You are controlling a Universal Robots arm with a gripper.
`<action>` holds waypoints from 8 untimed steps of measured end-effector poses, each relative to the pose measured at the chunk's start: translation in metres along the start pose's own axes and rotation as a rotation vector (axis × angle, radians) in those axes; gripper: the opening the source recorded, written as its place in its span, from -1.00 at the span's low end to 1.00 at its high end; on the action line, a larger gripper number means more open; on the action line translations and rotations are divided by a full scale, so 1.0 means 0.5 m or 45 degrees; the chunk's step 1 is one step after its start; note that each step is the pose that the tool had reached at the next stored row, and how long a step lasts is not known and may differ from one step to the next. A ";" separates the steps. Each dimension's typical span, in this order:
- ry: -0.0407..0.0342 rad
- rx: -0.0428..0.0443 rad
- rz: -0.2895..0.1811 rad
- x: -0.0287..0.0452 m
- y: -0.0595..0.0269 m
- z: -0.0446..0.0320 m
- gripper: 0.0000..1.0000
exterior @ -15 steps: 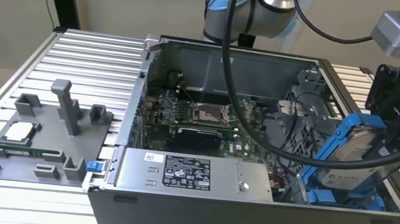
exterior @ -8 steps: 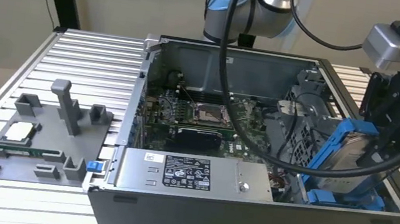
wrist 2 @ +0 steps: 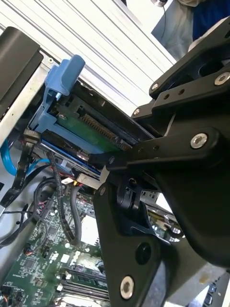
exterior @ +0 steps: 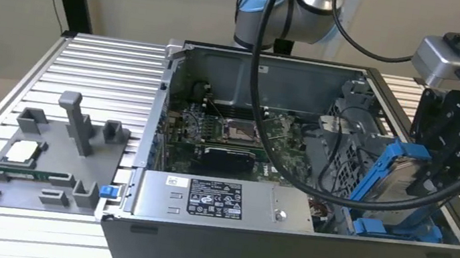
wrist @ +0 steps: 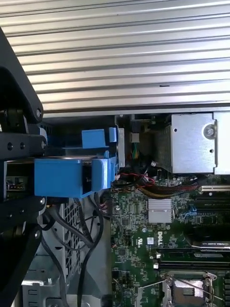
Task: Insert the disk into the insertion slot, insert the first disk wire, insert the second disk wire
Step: 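Insert the disk into the insertion slot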
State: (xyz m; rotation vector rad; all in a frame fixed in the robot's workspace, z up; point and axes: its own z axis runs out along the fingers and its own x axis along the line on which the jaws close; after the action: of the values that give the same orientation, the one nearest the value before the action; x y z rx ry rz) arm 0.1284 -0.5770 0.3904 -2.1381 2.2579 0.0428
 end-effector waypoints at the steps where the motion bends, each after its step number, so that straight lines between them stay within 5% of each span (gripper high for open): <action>1: 0.0000 0.000 0.000 0.000 0.000 0.000 -1.00; 8: 0.0000 0.000 0.000 0.000 0.000 0.000 -1.00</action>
State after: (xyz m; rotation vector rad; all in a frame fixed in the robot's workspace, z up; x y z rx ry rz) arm 0.1284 -0.5770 0.3903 -2.1381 2.2579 0.0427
